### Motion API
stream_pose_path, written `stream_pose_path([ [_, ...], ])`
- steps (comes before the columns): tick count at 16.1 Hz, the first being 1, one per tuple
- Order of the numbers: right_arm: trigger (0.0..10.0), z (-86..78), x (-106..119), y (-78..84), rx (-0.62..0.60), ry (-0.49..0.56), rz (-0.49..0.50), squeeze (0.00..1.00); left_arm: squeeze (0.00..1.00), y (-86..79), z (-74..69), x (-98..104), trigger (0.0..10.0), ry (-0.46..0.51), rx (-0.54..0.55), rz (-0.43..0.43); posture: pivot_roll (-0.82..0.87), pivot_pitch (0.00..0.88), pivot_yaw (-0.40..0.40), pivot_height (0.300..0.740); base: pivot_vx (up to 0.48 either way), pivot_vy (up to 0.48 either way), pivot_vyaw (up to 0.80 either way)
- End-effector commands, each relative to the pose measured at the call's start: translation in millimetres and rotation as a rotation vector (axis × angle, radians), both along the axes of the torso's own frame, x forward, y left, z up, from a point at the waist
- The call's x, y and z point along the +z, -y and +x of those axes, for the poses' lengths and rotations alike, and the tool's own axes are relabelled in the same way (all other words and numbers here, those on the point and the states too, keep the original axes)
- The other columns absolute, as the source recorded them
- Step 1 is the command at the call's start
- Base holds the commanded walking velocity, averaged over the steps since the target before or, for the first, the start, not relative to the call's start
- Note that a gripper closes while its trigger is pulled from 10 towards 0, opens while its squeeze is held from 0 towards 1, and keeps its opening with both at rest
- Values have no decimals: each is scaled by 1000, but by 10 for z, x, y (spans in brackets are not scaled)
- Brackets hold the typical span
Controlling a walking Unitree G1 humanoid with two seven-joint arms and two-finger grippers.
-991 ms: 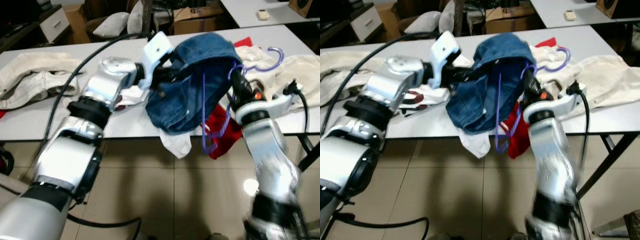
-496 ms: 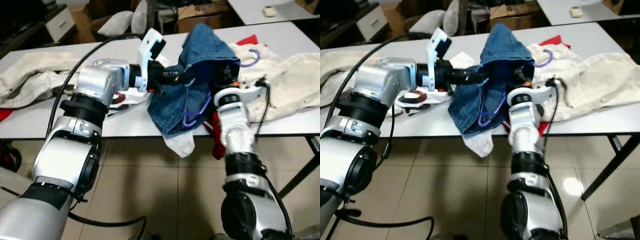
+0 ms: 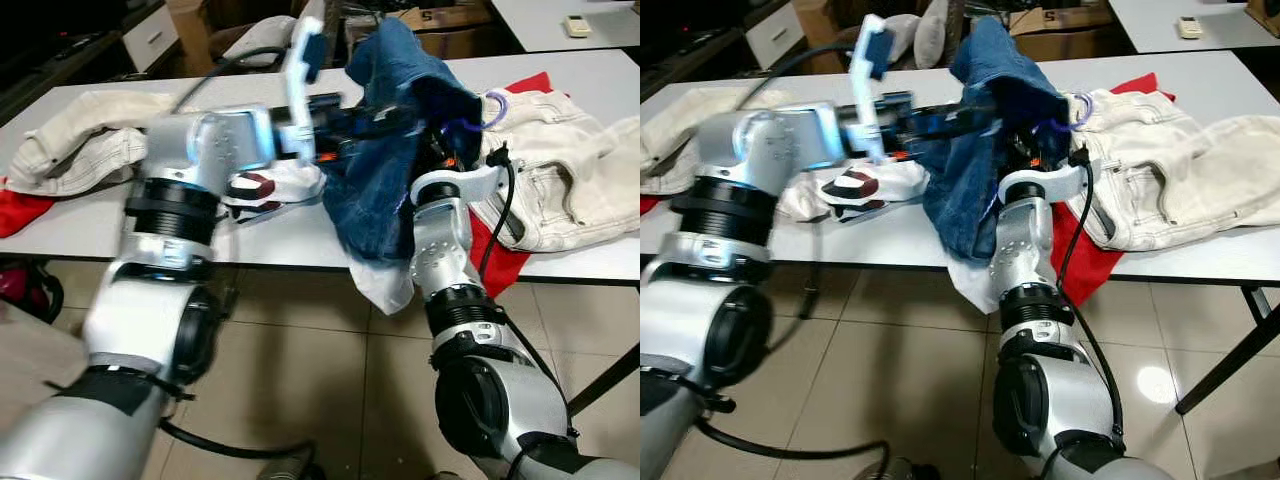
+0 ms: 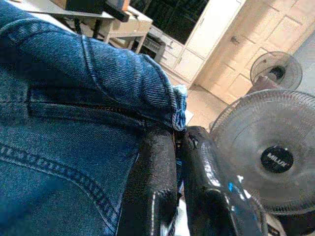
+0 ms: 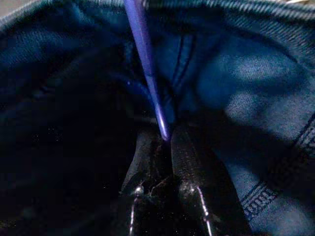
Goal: Hang hanger
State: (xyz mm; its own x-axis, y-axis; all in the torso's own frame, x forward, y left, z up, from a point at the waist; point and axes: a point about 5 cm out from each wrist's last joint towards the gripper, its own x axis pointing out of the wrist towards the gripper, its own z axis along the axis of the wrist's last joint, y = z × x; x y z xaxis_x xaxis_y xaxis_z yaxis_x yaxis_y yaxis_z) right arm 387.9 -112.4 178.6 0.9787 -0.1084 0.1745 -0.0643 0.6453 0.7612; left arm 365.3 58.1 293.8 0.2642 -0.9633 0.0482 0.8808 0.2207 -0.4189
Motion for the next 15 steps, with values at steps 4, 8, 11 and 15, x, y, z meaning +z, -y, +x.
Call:
stream_pose_path([
  [4,10000,-68,-257,-210,-49,-211,-270,0,0,-19,131,586,0,121,179,-149,17,0,173,740,0,0,0],
  [8,10000,-252,-558,-153,-72,-356,-409,0,0,-290,302,999,0,190,469,-303,-21,0,189,740,0,0,0],
  [11,10000,-401,-183,-121,-50,-263,-407,0,0,-414,428,933,0,313,675,-149,-43,0,193,740,0,0,0],
  [15,10000,-712,408,-180,99,-156,-308,0,0,-583,581,391,0,322,838,106,-79,0,198,740,0,0,0],
])
